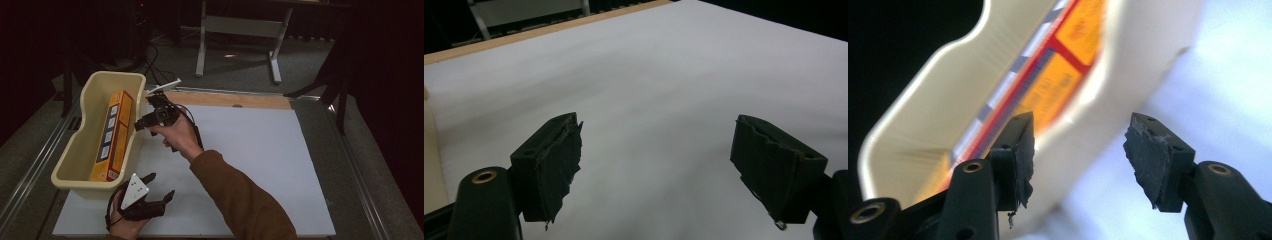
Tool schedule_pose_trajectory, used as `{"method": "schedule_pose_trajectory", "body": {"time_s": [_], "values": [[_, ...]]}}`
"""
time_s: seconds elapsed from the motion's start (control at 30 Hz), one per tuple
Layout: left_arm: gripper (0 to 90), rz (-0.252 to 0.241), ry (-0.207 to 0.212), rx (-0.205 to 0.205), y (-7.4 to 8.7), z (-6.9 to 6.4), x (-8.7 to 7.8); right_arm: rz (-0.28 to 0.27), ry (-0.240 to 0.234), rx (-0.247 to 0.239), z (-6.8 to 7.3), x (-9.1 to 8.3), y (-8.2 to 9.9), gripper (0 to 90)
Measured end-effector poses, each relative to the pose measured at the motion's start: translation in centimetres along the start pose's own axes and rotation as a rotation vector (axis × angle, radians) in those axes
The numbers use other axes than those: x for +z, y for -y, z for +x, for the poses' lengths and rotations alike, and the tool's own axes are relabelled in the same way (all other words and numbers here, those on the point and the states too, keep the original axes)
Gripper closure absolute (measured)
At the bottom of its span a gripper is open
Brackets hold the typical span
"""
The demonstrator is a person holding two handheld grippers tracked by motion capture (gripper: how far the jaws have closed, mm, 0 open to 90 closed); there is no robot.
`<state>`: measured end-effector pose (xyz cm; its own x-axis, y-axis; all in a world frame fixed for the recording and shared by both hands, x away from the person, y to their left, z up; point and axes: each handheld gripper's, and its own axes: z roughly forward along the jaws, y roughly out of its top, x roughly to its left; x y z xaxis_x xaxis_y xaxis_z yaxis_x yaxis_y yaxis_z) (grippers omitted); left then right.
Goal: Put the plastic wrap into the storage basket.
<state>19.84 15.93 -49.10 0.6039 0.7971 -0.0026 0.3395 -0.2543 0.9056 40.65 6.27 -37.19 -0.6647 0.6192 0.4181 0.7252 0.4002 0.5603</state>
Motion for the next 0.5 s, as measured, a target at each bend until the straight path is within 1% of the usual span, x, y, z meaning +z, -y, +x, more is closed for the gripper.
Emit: {"method": "schedule_pose_trajectory", "body": {"time_s": [0.07,0.17,0.23,0.3,0.4,0.47,0.5], "values": [[20.2,0.001,-0.001,0.002,0.0,-0.1,0.0,-0.012,0.014,-0.008,-0.6,-0.7,0.6,44.0],[20.2,0.004,-0.001,0.005,0.0,-0.1,0.1,-0.044,0.076,-0.040,-1.9,-2.0,2.0,43.5],[20.1,0.004,-0.001,0.005,-0.1,-0.1,0.1,-0.070,0.099,-0.058,-2.7,-3.0,3.1,42.7],[20.1,0.005,-0.001,0.009,-0.1,-0.2,0.2,-0.084,0.123,-0.079,-3.5,-3.9,4.3,42.7],[20.1,0.008,-0.001,0.011,-0.1,-0.2,0.2,-0.100,0.127,-0.108,-4.8,-5.1,6.3,41.7],[20.1,0.007,-0.002,0.010,-0.1,-0.2,0.3,-0.116,0.149,-0.130,-5.8,-6.1,7.9,40.8],[20.0,0.008,-0.003,0.010,-0.1,-0.2,0.3,-0.122,0.153,-0.138,-6.2,-6.5,8.5,40.4]]}}
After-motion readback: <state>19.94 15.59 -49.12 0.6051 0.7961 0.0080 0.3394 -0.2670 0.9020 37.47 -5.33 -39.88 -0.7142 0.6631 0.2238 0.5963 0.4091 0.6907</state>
